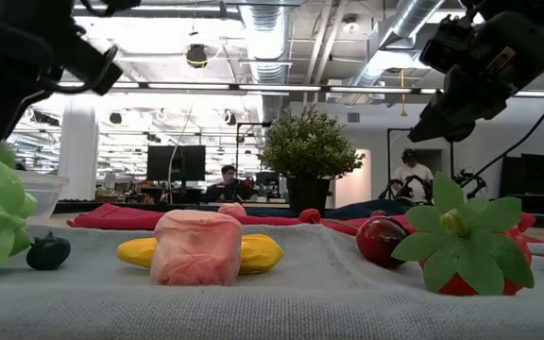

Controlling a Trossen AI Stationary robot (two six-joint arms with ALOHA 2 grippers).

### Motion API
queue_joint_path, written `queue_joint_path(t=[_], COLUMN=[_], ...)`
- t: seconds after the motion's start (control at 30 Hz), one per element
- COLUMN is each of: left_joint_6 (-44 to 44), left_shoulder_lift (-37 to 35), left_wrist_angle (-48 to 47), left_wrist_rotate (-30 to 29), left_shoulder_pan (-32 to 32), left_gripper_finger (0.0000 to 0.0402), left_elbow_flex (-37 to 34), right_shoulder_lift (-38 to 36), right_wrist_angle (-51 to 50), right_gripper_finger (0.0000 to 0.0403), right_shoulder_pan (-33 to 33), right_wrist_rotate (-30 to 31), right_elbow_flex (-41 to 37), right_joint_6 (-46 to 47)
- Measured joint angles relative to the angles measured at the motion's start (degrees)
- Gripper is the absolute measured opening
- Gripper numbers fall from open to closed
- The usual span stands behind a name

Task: Pick and placing Produce into tupperware

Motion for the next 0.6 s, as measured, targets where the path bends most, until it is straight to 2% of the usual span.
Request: queue_joint_path(t=[0.6], left_joint_6=[2.4], left_shoulder_lift=[0.0], left_wrist_angle=[1.7], left_wrist_rotate=[-2.1], left_shoulder_pan=[-0.6], left_gripper_finger=[0.0224], left_elbow_flex=[-3.9], right_shoulder_lift=[0.0], right_wrist_angle=[0.3], right_gripper_finger=[0.0066], right_shoulder_pan=[0.7], right_wrist_rotate=[0.0], right_elbow_flex=[0.0], right_joint_6=[0.0])
